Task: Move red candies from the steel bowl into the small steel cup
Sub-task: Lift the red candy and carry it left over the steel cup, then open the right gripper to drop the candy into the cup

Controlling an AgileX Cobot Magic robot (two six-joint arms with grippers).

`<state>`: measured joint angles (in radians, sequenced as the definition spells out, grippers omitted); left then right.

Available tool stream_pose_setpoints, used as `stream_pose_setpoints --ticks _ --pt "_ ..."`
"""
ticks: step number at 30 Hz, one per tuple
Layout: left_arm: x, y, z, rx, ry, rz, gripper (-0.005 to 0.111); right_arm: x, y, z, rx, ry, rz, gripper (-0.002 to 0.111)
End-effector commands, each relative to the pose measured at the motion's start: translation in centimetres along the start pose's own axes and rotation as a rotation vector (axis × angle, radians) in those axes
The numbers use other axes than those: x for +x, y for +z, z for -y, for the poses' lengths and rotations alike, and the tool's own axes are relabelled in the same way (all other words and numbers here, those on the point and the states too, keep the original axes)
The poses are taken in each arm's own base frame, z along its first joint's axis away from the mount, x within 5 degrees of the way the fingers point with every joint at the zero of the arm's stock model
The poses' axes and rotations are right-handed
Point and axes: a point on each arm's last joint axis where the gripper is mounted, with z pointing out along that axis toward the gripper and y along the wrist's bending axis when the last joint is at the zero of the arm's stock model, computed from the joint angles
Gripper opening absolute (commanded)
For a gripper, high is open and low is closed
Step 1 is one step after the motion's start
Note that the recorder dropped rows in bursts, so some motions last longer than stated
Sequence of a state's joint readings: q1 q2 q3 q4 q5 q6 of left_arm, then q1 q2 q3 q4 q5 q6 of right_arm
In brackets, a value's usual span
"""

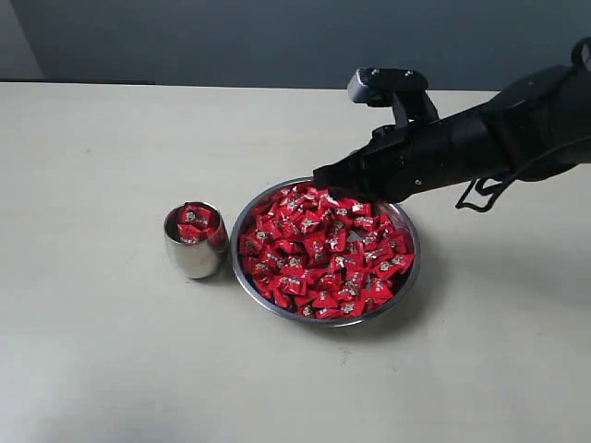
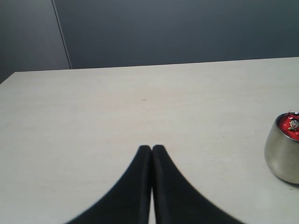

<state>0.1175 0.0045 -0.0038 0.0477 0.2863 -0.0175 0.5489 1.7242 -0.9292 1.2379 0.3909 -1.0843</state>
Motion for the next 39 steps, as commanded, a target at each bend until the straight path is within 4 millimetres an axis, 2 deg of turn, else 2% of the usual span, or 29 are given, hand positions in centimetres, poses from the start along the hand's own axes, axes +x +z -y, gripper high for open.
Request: stream_pose_setpoints --ticks 1,8,14,18,24,36,39 --pt "0.1 0.0 0.0 0.000 -0.004 0.003 0.000 -0.7 -0.7 -0.7 -0.039 -0.093 0.015 -0.001" --pt "0.1 0.0 0.0 0.000 -0.004 0.003 0.000 -3.7 -0.3 -4.5 -0.138 -0.275 0.101 -0.001" --pt "0.1 0.0 0.0 0.000 -0.004 0.003 0.000 -3.7 4.8 -7.7 -0.271 -0.394 0.022 -0.001" --pt "0.1 0.0 0.0 0.000 -0.004 0.003 0.000 -4.0 6.6 -8.8 -0.356 -0.417 -0.007 -0.001" --pt "0.1 0.0 0.0 0.000 -0.004 0.003 0.000 -4.0 7.5 -9.7 -0.406 -0.438 -0.024 -0.001" --pt "0.1 0.0 0.0 0.000 -0.004 0.003 0.000 -2.7 9.5 -9.0 -0.422 -0.480 -0.054 -0.001" --pt "0.1 0.0 0.0 0.000 -0.004 0.003 0.000 -3.0 9.8 -9.1 -0.431 -0.481 -0.039 -0.001"
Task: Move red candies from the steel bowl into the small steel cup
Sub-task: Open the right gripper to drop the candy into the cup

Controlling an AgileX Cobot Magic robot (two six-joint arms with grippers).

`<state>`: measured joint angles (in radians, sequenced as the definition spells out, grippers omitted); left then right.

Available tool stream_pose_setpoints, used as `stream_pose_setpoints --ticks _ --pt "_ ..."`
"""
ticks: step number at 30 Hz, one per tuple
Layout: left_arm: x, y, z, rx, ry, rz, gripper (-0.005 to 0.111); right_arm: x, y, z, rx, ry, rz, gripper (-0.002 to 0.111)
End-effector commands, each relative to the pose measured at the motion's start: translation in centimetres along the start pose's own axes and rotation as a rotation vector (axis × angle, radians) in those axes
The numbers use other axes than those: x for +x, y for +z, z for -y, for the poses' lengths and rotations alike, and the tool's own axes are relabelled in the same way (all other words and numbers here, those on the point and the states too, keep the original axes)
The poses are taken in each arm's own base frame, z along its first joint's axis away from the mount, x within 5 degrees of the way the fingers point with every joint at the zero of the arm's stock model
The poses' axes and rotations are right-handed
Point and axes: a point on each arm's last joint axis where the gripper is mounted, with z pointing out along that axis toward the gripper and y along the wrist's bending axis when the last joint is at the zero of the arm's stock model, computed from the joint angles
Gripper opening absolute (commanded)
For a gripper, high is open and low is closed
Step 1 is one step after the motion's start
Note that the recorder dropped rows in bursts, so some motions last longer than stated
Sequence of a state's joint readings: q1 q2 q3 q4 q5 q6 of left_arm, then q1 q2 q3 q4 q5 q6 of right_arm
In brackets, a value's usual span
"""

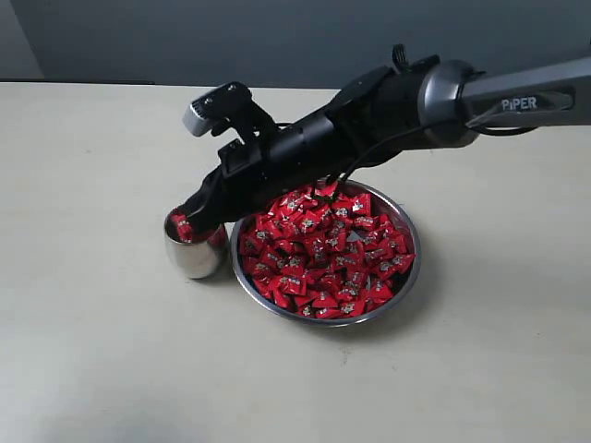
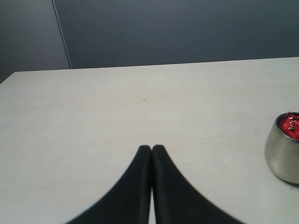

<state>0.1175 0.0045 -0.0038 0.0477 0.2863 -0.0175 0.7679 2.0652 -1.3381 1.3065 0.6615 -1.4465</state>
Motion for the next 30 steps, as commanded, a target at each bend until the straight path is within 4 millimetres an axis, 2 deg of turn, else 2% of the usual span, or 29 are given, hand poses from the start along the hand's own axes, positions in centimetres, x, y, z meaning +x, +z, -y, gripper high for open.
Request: stream_pose_setpoints --ticks 1,18,21,22,25,30 --pt "0.09 0.00 0.01 0.000 -0.004 0.003 0.000 -0.77 0.17 0.08 -0.016 -0.013 0.031 -0.001" --pt "0.09 0.00 0.01 0.000 -0.004 0.003 0.000 -0.37 0.70 0.93 0.039 -0.024 0.011 0.001" --pt "0.09 0.00 0.01 0.000 -0.004 0.003 0.000 -0.14 0.70 0.77 0.021 -0.030 -0.014 0.016" --pt "0.09 0.00 0.01 0.000 -0.004 0.003 0.000 -0.07 0.70 0.78 0.023 -0.018 -0.021 0.027" --pt "0.09 0.00 0.01 0.000 -0.004 0.003 0.000 -0.06 0.70 0.80 0.025 0.009 -0.022 0.047" --pt "0.09 0.00 0.01 0.000 -0.004 0.003 0.000 -0.08 0.70 0.89 0.034 0.009 -0.020 0.049"
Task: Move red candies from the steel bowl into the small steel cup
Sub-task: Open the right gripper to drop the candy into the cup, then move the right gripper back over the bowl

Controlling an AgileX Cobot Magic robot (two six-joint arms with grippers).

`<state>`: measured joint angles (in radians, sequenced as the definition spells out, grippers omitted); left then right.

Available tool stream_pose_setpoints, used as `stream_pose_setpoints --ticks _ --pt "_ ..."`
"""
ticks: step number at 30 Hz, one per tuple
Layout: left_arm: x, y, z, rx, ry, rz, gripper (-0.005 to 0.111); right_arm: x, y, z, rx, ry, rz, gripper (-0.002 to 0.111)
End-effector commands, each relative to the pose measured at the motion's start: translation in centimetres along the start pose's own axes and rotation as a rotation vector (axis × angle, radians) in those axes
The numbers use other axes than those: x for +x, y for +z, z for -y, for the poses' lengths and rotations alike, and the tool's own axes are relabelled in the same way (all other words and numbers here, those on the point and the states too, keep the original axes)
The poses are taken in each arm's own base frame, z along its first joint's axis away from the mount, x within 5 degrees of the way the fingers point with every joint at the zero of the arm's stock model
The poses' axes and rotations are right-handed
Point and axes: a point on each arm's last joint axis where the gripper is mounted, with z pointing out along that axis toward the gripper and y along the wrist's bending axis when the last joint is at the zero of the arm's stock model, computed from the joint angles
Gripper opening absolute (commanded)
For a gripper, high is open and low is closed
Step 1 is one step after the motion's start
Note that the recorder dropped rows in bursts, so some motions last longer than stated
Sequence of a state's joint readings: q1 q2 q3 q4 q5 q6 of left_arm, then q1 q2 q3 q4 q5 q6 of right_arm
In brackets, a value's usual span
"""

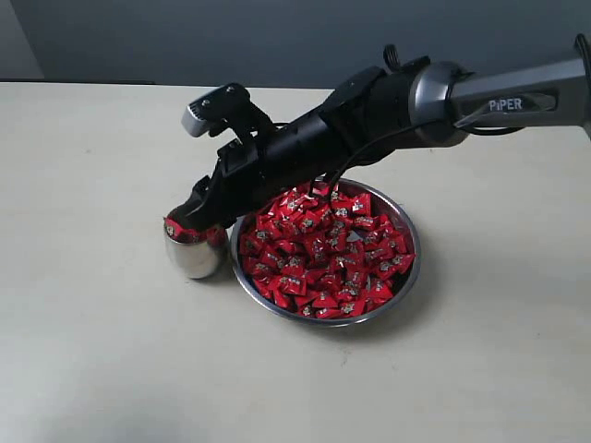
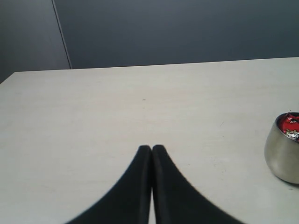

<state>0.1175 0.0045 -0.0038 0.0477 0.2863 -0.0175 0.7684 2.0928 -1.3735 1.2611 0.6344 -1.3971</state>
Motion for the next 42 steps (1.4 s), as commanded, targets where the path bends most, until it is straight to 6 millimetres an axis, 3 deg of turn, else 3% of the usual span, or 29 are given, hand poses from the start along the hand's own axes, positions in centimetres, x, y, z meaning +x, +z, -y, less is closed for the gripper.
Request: stream_pose_setpoints --ticks 1,8,12,15,20,24,27,33,42 --pt "0.1 0.0 0.0 0.000 -0.004 0.003 0.000 0.0 0.1 0.2 0.009 0.001 -0.002 0.049" --pt "0.1 0.0 0.0 0.000 -0.004 0.003 0.000 -0.1 0.0 0.3 0.025 -0.003 0.003 0.049" --pt "0.1 0.0 0.0 0.000 -0.004 0.003 0.000 -1.1 -1.0 0.0 0.060 -0.034 0.028 0.047" --pt "0.1 0.0 0.0 0.000 -0.004 0.003 0.000 -2.2 -2.2 -0.4 0.090 -0.051 0.062 0.035" --pt "0.1 0.0 0.0 0.000 -0.004 0.003 0.000 -3.9 -4.3 -1.2 0.126 -0.083 0.113 -0.001" --pt "0.1 0.0 0.0 0.000 -0.004 0.003 0.000 -4.2 -5.4 -1.2 0.194 -0.049 0.107 -0.001" --pt "0.1 0.0 0.0 0.000 -0.004 0.003 0.000 -3.1 -6.3 -0.6 0.330 -0.002 0.099 -0.001" --pt "0.1 0.0 0.0 0.000 -0.004 0.003 0.000 1.3 -8.6 -1.1 0.444 -0.024 0.035 -0.001" --pt "0.1 0.0 0.0 0.000 -0.004 0.003 0.000 8.7 -15.1 1.4 0.625 0.186 -0.017 -0.001"
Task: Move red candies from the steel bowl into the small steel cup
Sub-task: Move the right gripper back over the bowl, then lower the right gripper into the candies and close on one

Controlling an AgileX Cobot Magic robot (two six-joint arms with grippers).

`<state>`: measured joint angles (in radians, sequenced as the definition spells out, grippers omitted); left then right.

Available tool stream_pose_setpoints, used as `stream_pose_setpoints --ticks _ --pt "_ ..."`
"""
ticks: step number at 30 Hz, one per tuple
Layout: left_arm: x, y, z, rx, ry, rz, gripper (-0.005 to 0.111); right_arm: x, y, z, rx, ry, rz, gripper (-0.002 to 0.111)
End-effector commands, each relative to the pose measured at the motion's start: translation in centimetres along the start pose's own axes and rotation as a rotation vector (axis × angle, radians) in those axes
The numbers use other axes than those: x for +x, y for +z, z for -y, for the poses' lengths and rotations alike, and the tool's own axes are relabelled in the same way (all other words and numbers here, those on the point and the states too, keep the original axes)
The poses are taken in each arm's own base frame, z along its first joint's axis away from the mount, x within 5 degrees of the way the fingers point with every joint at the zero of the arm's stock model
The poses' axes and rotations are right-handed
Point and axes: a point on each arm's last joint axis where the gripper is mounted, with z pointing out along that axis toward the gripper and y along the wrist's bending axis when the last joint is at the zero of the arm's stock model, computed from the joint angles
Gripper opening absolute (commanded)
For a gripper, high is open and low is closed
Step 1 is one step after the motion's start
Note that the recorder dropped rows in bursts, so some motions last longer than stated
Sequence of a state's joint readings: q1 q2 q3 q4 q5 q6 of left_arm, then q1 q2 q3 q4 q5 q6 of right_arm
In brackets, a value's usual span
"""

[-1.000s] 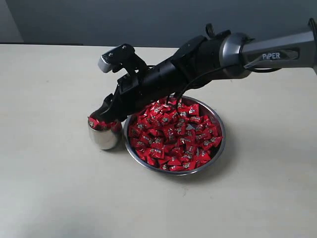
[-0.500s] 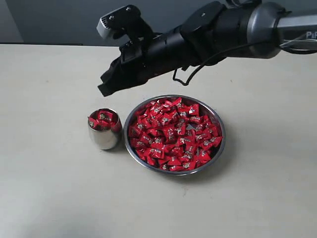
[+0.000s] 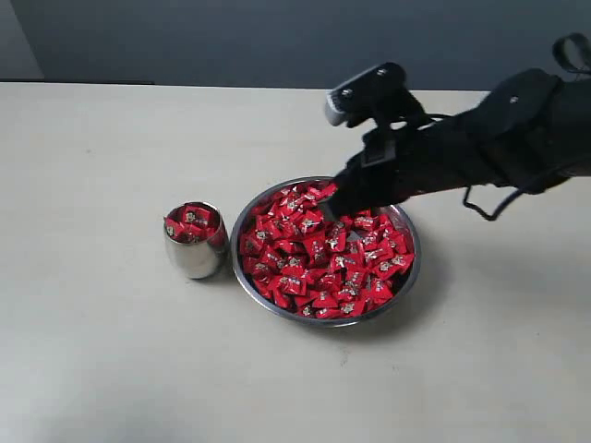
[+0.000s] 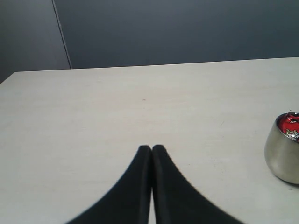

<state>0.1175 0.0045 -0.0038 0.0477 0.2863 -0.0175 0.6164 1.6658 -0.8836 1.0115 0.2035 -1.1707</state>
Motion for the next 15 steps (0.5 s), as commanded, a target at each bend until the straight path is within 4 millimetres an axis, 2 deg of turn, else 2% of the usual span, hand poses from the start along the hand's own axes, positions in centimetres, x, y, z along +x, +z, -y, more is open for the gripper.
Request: stream_pose_setpoints --ticks 1,3,8,15 --pt "0.1 0.0 0.0 0.000 -0.004 0.003 0.000 3.0 -1.9 2.6 0.106 0.072 -0.028 -0.001" --pt "0.1 0.0 0.0 0.000 -0.004 0.003 0.000 4.1 -2.2 3.0 0.121 0.075 -0.050 -0.001" --pt "0.1 0.0 0.0 0.000 -0.004 0.003 0.000 4.6 -1.8 2.8 0.098 0.077 -0.078 -0.001" --pt "0.1 0.0 0.0 0.000 -0.004 0.003 0.000 5.8 -0.1 2.8 0.068 0.037 -0.144 -0.001"
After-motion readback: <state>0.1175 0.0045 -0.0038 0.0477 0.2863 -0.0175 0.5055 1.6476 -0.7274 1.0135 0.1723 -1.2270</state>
